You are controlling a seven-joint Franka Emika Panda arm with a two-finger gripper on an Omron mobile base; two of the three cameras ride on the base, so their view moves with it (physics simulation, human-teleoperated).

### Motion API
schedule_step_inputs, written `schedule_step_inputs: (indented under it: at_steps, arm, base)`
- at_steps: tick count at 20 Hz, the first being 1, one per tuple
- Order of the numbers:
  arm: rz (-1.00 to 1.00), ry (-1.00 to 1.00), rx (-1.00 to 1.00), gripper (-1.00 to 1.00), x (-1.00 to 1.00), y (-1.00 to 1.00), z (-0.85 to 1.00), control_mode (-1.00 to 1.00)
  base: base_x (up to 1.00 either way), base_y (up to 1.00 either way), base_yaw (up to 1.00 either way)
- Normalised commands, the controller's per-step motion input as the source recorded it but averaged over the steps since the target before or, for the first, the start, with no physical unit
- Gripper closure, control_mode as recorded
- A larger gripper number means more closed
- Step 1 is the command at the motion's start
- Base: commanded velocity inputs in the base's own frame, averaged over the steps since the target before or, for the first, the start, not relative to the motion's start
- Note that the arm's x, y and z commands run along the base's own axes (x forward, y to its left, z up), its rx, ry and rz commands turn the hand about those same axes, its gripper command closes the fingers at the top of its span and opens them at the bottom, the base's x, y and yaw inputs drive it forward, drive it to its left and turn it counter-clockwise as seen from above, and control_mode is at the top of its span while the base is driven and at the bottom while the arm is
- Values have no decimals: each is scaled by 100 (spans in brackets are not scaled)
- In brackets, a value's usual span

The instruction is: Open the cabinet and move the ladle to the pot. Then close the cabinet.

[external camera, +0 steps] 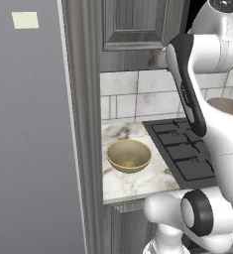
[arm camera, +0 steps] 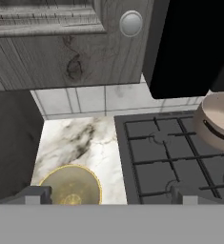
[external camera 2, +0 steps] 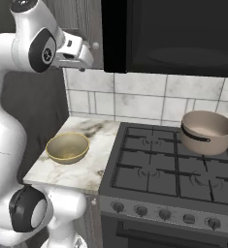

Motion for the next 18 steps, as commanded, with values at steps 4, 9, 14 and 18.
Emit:
schedule_step_inputs:
  at_steps: [4,9,14,18]
  arm:
    - [0,-2,0,-100,0,-9,22,-100]
    - [0,-4,0,-100,4,-7,2,-100]
    - [0,-2,0,-100,28,-5,0,-100]
    - [0,0,0,-100,39,-5,0,-100]
  base:
    - [0,0,0]
    - [0,0,0]
    - [0,0,0]
    - [0,0,0]
